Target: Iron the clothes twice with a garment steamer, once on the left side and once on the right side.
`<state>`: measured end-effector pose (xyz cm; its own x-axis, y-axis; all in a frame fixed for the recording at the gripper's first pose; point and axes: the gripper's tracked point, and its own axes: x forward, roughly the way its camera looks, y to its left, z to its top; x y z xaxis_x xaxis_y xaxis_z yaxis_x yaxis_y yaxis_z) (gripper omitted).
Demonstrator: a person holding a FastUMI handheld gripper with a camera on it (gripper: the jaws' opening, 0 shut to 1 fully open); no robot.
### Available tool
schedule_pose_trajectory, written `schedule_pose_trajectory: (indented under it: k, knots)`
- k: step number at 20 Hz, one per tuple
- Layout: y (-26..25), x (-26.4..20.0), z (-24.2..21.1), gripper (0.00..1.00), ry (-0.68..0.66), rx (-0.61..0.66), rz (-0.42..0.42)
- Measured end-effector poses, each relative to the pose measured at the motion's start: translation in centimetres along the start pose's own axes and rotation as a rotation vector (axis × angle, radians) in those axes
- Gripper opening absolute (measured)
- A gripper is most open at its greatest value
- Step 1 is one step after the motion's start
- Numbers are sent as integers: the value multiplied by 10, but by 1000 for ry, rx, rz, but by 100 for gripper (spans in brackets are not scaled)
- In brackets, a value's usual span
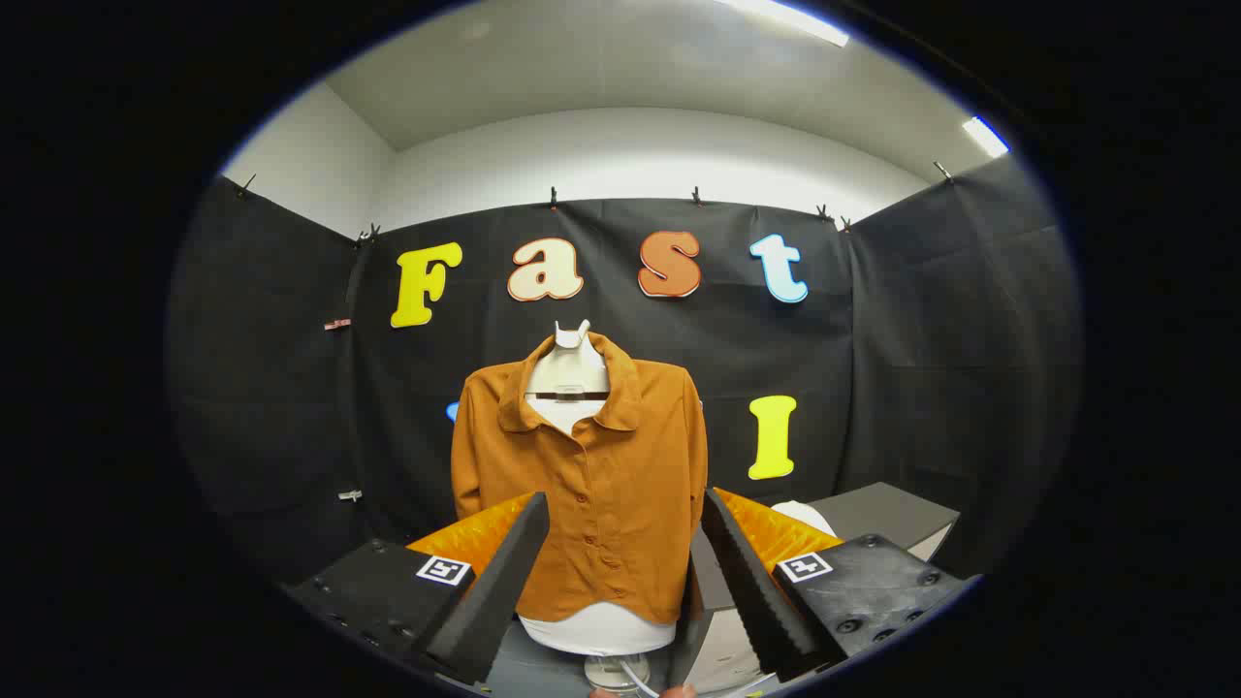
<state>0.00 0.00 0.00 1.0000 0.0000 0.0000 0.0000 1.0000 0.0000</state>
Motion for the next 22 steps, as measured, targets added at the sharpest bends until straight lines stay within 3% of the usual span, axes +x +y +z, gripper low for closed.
schedule_pose_trajectory:
  k: [22]
  knots:
    - [-5, -16, -8, 99, 44, -34, 32]
